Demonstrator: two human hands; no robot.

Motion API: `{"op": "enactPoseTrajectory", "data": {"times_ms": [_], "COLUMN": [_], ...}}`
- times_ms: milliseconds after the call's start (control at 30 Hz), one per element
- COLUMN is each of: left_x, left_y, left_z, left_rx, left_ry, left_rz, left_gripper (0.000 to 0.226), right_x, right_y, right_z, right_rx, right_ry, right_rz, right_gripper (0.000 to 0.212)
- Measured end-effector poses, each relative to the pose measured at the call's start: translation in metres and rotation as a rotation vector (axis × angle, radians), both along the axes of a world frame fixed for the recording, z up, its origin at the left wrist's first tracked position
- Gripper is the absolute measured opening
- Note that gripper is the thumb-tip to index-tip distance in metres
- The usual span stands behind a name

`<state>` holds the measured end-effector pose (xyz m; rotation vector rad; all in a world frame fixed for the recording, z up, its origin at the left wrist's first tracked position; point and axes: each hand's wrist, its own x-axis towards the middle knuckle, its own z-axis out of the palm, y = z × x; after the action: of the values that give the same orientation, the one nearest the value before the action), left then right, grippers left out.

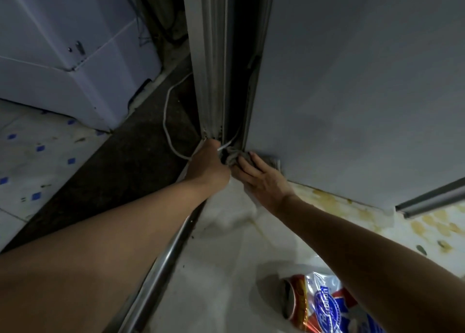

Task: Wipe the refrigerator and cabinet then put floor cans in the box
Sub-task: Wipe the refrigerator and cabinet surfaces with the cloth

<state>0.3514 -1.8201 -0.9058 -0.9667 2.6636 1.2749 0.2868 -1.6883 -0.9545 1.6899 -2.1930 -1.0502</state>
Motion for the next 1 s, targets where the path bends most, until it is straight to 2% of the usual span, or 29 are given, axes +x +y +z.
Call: {"op": "enactPoseTrajectory", "data": {"times_ms": [133,267,400,600,667,733,800,900,1000], "left_x": [-0.011,-0.019,-0.025,-0.03,-0.03,-0.027,-0.024,-0.022,-0.021], "left_y": [0.011,0.027,0.045,0.048,0.045,0.041,0.036,0.033,0.037], "left_z": [0.005,0.01,0.011,0.012,0.013,0.012,0.011,0.009,0.007], "left_rx": [0.055,0.113,0.168,0.197,0.188,0.182,0.2,0.189,0.208], "left_ry": [0.028,0.09,0.146,0.133,0.126,0.122,0.114,0.1,0.146], "left_rz": [0.004,-0.013,-0.006,0.029,0.015,-0.012,-0.03,-0.041,-0.017], "left_gripper": [0.062,0.071,0.067,0.06,0.061,0.064,0.068,0.071,0.069], "right_x": [0.0,-0.001,0.002,0.006,0.012,0.015,0.013,0.009,0.01], "right_y": [0.019,0.03,0.036,0.033,0.034,0.044,0.059,0.066,0.048], "right_z": [-0.003,-0.001,0.003,0.013,0.013,0.013,0.016,0.019,0.017], "right_rx": [0.002,-0.04,-0.074,-0.172,-0.226,-0.251,-0.226,-0.19,-0.188], "right_ry": [0.006,0.011,-0.041,-0.223,-0.239,-0.265,-0.262,-0.242,-0.199], "right_rz": [0.009,-0.004,-0.011,-0.079,-0.11,-0.13,-0.132,-0.115,-0.065], "right_gripper": [0.052,0.056,0.06,0.054,0.05,0.053,0.058,0.053,0.062]}}
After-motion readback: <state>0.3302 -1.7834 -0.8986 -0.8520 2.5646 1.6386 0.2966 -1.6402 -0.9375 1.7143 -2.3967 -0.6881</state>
